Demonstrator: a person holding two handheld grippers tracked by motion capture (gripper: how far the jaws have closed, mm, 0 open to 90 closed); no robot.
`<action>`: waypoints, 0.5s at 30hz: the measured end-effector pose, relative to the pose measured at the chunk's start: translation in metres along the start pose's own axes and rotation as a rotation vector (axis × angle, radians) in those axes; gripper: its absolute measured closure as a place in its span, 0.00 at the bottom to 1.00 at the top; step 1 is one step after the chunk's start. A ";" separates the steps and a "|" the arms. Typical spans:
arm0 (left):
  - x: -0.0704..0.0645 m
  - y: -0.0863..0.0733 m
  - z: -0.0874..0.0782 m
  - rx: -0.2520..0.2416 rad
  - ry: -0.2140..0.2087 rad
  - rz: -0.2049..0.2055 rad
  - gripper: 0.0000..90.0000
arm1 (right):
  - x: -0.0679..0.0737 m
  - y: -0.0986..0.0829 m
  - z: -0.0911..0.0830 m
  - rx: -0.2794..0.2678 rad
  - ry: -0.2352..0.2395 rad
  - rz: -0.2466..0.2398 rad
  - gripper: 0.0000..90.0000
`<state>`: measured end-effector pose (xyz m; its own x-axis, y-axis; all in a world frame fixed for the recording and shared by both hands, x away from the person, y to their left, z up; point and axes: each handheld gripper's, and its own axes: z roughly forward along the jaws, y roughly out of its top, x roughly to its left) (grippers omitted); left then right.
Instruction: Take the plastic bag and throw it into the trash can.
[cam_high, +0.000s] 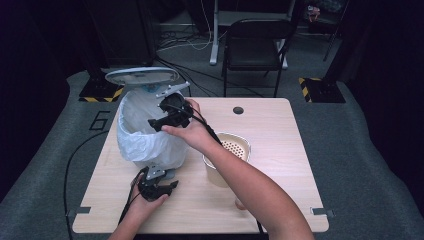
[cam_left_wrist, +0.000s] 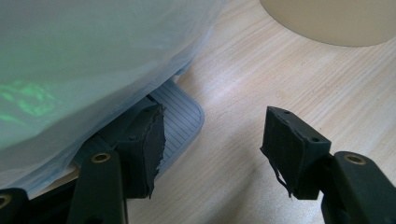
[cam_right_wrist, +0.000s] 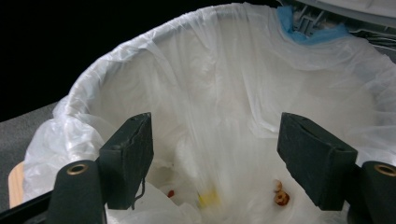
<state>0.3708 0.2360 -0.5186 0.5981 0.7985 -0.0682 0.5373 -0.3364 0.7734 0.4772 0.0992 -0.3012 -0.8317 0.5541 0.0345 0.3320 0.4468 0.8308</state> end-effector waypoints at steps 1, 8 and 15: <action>0.000 0.000 0.000 0.000 -0.001 -0.001 0.43 | 0.001 0.000 0.000 0.001 0.004 0.010 0.30; 0.000 0.000 0.000 -0.001 0.001 0.000 0.43 | 0.003 -0.003 -0.011 -0.014 0.004 -0.008 0.37; 0.000 0.000 0.001 -0.009 0.006 -0.003 0.43 | 0.007 -0.007 -0.024 -0.028 0.025 -0.015 0.38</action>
<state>0.3709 0.2355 -0.5193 0.5927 0.8026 -0.0668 0.5340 -0.3296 0.7786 0.4584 0.0829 -0.2930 -0.8474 0.5298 0.0354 0.3071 0.4346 0.8467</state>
